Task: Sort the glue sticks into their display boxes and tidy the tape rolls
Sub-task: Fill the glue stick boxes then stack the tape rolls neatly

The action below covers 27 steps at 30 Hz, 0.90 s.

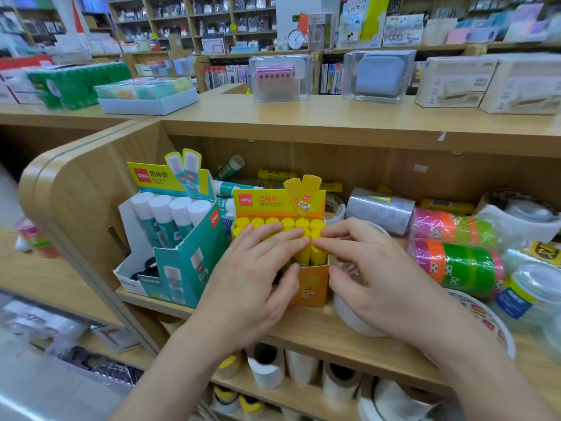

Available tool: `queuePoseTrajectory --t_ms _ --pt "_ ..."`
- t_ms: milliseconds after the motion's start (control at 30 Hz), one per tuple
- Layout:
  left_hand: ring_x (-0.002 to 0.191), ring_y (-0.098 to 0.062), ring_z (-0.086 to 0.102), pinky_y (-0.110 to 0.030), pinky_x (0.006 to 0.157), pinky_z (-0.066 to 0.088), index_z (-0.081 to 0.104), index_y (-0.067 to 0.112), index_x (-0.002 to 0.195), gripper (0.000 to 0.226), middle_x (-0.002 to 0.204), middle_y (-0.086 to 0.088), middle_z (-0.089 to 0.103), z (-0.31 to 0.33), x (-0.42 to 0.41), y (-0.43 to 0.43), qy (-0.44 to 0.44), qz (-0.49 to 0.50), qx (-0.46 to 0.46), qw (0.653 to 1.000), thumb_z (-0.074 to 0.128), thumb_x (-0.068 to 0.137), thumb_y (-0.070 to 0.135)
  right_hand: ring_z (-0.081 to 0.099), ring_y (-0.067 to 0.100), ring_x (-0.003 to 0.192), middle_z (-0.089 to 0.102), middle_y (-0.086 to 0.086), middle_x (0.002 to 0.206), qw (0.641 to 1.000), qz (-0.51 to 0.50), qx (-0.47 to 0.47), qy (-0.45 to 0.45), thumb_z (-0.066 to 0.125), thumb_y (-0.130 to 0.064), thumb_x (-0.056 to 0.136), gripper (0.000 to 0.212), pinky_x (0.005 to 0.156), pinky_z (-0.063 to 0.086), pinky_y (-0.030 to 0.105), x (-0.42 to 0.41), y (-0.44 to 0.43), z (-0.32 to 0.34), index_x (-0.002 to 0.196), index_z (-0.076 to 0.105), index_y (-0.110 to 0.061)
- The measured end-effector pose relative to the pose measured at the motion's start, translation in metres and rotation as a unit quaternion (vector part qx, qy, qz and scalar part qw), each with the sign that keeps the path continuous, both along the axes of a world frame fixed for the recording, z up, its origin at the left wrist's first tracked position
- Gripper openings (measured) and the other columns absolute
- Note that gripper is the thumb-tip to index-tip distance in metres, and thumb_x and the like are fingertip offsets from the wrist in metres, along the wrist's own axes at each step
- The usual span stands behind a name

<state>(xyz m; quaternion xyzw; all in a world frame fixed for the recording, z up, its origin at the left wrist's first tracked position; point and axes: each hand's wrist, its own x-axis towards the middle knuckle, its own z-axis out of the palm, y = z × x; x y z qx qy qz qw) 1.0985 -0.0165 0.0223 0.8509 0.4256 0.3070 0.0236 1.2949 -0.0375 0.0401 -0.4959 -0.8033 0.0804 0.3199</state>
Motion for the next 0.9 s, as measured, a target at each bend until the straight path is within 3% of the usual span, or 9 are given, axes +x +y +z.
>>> queuePoseTrajectory --t_ms 100,200,333,433,600,733,833,900 --pt "0.131 -0.009 0.04 -0.037 0.108 0.038 0.059 0.027 0.129 0.041 0.134 0.012 0.054 -0.002 -0.006 -0.005 -0.021 -0.007 0.009 1.0 0.045 0.093 0.044 0.051 0.0 0.109 0.052 -0.014 0.121 1.0 0.006 -0.005 -0.012 0.058 -0.034 0.089 0.037 0.093 0.05 0.03 0.003 -0.002 -0.001 0.124 0.065 -0.025" --pt "0.105 -0.014 0.052 -0.036 0.087 0.049 0.069 0.02 0.109 0.034 0.108 0.005 0.061 -0.007 -0.005 -0.012 -0.04 0.011 0.059 0.997 0.057 0.088 0.043 0.054 0.008 0.112 0.056 -0.01 0.121 1.0 -0.004 0.007 -0.02 0.068 -0.036 0.085 0.041 0.094 0.05 0.035 0.002 -0.002 -0.004 0.124 0.065 -0.023" --pt "0.084 -0.009 0.055 -0.037 0.069 0.052 0.064 0.022 0.097 0.022 0.09 0.011 0.062 -0.018 -0.002 -0.015 -0.055 0.003 0.045 0.997 0.056 0.086 0.039 0.055 0.006 0.106 0.059 -0.012 0.114 1.0 -0.013 0.027 -0.006 0.072 -0.037 0.082 0.039 0.09 0.052 0.032 0.001 -0.004 -0.007 0.118 0.069 -0.024" --pt "0.08 -0.002 0.055 -0.028 0.069 0.049 0.059 0.029 0.096 0.014 0.088 0.017 0.06 -0.02 -0.003 -0.018 -0.098 -0.006 0.006 0.995 0.055 0.085 0.038 0.053 0.0 0.11 0.059 -0.016 0.116 1.0 -0.005 0.022 0.017 0.069 -0.041 0.083 0.037 0.092 0.051 0.028 0.002 -0.007 -0.007 0.118 0.068 -0.027" --pt "0.086 -0.001 0.053 -0.023 0.074 0.046 0.055 0.033 0.103 0.019 0.094 0.018 0.056 -0.014 -0.002 -0.024 -0.081 0.01 0.01 0.997 0.052 0.085 0.038 0.052 -0.003 0.116 0.058 -0.019 0.123 0.998 -0.016 0.027 0.051 0.067 -0.037 0.087 0.04 0.097 0.046 0.021 0.016 -0.026 -0.004 0.126 0.062 -0.029" --pt "0.096 -0.009 0.056 -0.02 0.087 0.044 0.064 0.017 0.107 0.025 0.103 0.006 0.059 0.01 0.02 -0.037 -0.118 -0.014 0.095 0.988 0.052 0.088 0.027 0.058 -0.001 0.105 0.063 -0.015 0.112 0.988 -0.107 0.08 0.076 0.063 -0.029 0.085 0.032 0.089 0.044 0.013 0.058 -0.052 0.007 0.116 0.067 -0.025" --pt "0.091 -0.005 0.058 -0.016 0.083 0.045 0.069 0.017 0.101 0.022 0.098 0.009 0.064 0.025 0.052 -0.041 -0.141 -0.083 0.104 0.981 0.052 0.09 0.023 0.06 -0.001 0.098 0.065 -0.021 0.103 0.978 -0.159 0.107 0.078 0.063 -0.025 0.084 0.027 0.081 0.047 0.014 0.093 -0.074 0.021 0.11 0.068 -0.026" --pt "0.088 -0.003 0.059 -0.016 0.079 0.045 0.069 0.018 0.1 0.021 0.095 0.013 0.065 0.033 0.078 -0.041 -0.149 -0.128 0.097 0.976 0.051 0.09 0.022 0.063 0.003 0.091 0.067 -0.02 0.097 0.97 -0.193 0.118 0.094 0.063 -0.025 0.083 0.024 0.076 0.05 0.021 0.117 -0.089 0.029 0.106 0.07 -0.026"
